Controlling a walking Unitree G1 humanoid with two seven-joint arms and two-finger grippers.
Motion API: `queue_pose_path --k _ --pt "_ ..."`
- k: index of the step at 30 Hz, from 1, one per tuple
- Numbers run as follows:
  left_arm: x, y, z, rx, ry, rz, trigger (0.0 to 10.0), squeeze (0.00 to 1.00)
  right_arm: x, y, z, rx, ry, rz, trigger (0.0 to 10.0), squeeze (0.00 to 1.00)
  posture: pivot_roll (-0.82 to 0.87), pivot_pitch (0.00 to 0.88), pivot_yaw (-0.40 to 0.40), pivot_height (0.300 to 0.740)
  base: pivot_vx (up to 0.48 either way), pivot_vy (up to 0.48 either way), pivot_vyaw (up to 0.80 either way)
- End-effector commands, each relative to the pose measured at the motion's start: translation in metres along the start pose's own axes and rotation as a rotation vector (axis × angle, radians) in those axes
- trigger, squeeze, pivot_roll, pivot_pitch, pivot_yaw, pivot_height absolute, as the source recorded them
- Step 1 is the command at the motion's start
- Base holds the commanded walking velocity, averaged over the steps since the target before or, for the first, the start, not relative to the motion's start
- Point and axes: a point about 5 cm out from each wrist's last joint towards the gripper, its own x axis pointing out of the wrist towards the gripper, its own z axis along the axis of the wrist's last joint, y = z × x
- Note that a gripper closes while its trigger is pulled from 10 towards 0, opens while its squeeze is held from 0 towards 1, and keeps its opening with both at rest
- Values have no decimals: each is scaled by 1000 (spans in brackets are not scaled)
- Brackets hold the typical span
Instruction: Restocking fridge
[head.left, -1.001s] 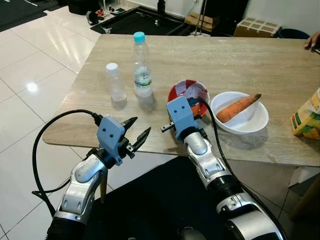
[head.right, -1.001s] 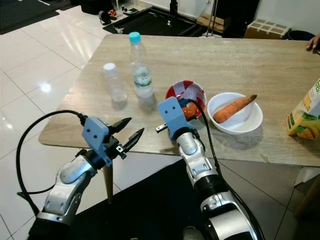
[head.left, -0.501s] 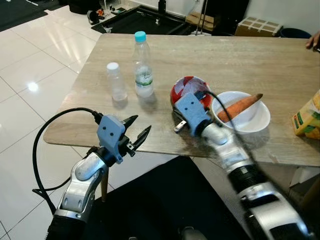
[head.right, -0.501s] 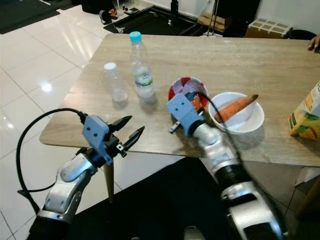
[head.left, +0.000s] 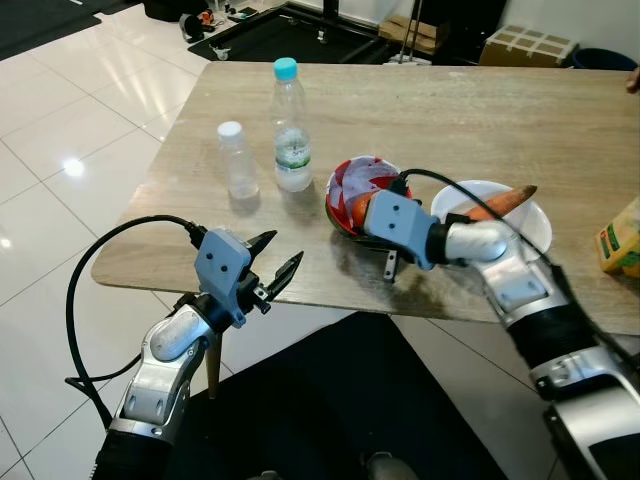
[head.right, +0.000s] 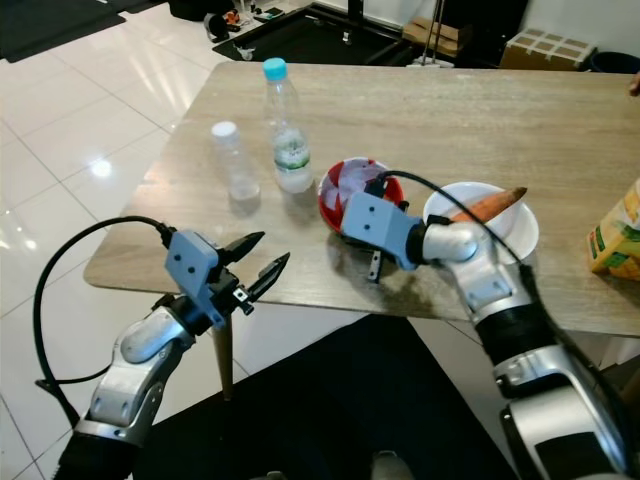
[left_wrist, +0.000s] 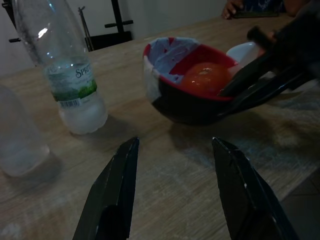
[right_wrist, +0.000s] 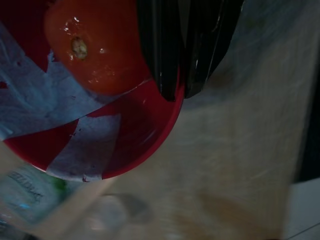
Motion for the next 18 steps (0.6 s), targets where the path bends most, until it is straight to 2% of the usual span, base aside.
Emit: queue_pose_path --k 1,5,7,8,9,10,12,15,18 --pt "-3 -3 -2 -11 9 -18 10000 0 -1 -2 11 -32 -30 37 0 0 -144 168 59 740 0 0 0" --pt "-3 -4 -2 -14 9 -22 10000 0 -14 -3 7 -47 44 113 0 0 -145 168 60 740 0 0 0" --pt "-3 -4 -3 -17 9 -24 10000 0 -28 -5 2 -67 125 181 0 0 -147 168 60 740 0 0 0" --pt "-3 -4 -3 -17 9 -24 10000 0 -28 -5 2 -67 125 181 0 0 -147 168 60 740 0 0 0" --pt "-3 -4 -3 -18 10 -26 10000 0 -37 -5 -4 -82 189 228 0 0 -148 167 60 740 0 0 0" --pt "-3 -4 -3 -18 10 -26 10000 0 -37 -5 -4 -82 189 228 0 0 -148 167 60 740 0 0 0" --pt "-3 -5 -3 -19 11 -28 10000 0 -49 -3 -11 -93 283 281 0 0 -149 167 59 740 0 0 0" --pt "-3 -5 -4 -21 12 -28 10000 0 -54 -2 -17 -99 344 289 0 0 -148 168 59 740 0 0 0" --pt "-2 -5 -4 -22 12 -28 10000 0 -56 -2 -19 -101 360 290 0 0 -148 168 59 740 0 0 0"
